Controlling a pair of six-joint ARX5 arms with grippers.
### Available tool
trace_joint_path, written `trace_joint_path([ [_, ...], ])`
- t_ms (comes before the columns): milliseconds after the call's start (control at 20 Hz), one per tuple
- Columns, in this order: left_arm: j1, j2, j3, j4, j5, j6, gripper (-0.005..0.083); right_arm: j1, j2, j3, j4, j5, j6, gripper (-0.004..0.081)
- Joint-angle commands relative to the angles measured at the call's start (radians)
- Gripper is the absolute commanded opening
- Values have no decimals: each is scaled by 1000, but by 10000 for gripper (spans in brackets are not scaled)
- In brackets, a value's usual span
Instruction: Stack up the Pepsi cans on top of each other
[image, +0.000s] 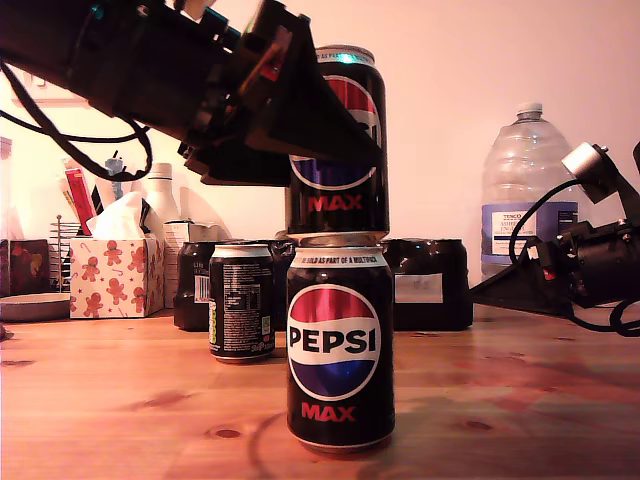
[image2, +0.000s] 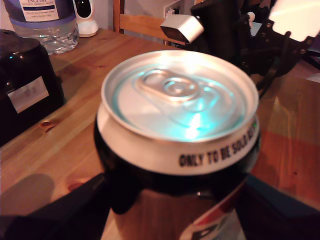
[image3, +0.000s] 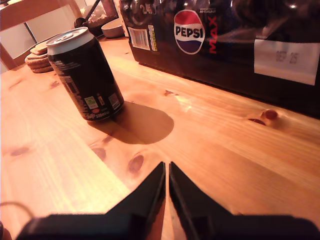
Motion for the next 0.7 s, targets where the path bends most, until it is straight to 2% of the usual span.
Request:
trace_joint_path([
  [0,-18,4,15,16,-2,4,240,1,-10,3,6,-3,0,-12],
  [650,-43,5,14,-67,-76,-19,256,1,-10,3,-19,-4,0,-12],
])
